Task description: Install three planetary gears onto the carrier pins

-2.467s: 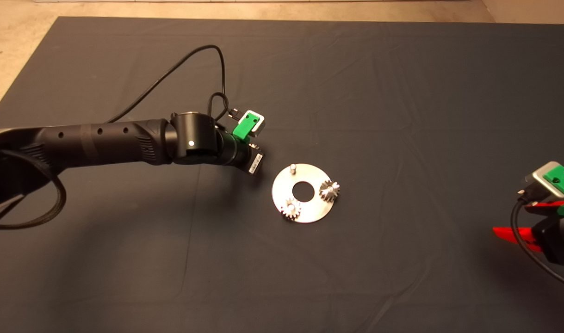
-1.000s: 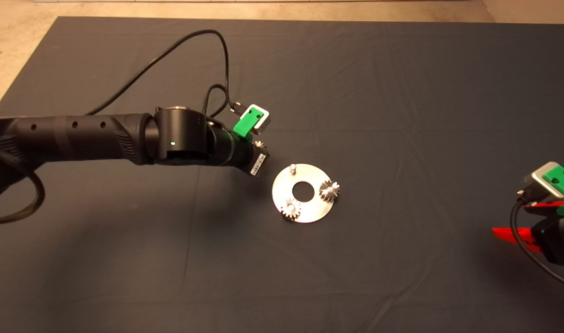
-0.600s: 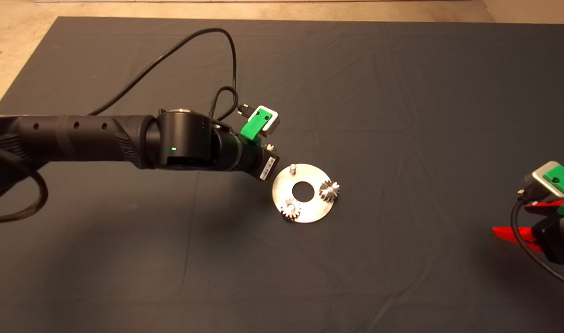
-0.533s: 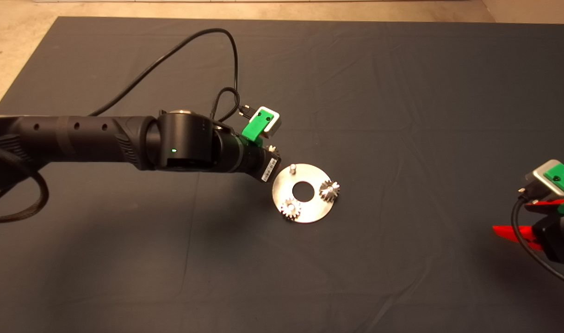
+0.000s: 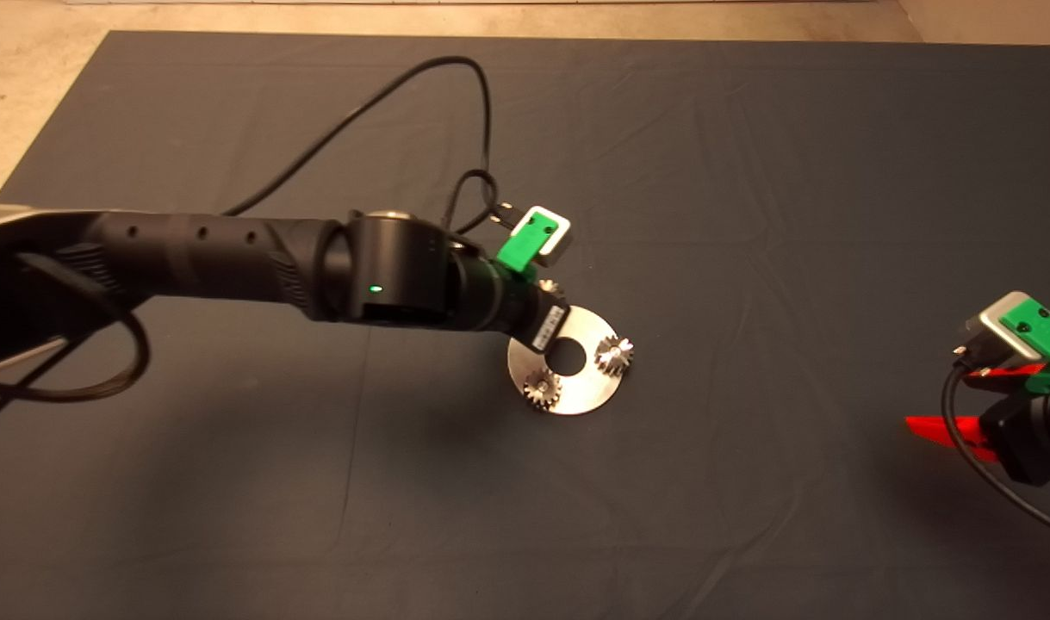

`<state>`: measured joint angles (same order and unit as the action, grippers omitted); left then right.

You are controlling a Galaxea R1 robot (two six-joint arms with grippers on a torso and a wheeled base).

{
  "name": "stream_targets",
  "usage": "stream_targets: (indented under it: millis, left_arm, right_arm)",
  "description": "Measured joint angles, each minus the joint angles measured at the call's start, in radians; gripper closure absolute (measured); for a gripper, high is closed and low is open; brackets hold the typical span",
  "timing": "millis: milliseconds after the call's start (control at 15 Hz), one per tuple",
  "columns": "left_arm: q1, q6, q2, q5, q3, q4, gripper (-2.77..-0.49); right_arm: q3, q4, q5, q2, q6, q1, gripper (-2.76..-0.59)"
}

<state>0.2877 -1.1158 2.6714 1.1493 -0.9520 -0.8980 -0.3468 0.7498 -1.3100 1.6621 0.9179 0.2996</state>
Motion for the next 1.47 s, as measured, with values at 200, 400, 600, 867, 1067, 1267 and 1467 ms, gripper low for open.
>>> stream_targets:
  millis: [200,400,600,867,1067,1267,1467]
  left_arm:
    - [0.000,0.033,0.047,0.088,-0.014,-0.003,-0.59]
    - [-0.002,0.056,0.052,0.116,-0.028,-0.004,-0.59]
    - [-0.002,0.097,0.055,0.165,-0.029,-0.004,-0.59]
    - [-0.002,0.110,0.057,0.193,-0.029,-0.004,-0.59]
    - [-0.002,0.111,0.059,0.194,-0.029,-0.004,-0.59]
    - [-0.002,0.126,0.073,0.194,-0.034,-0.004,-0.59]
    - [-0.003,0.167,0.090,0.194,-0.063,-0.005,-0.59]
  right_arm:
    - [0.000,-0.003,-0.003,-0.011,0.000,0.000,-1.89]
    - [0.000,-0.004,0.000,-0.011,0.000,0.000,-1.89]
    - [0.000,-0.004,-0.001,-0.011,-0.001,0.000,-1.89]
    - [0.000,-0.006,0.000,-0.011,-0.002,-0.001,-1.89]
    - [0.000,-0.011,0.000,-0.011,-0.002,-0.001,-1.89]
    - [0.002,-0.027,0.001,-0.011,-0.004,-0.003,-1.89]
    - [0.004,-0.045,0.001,-0.011,-0.004,-0.003,-1.89]
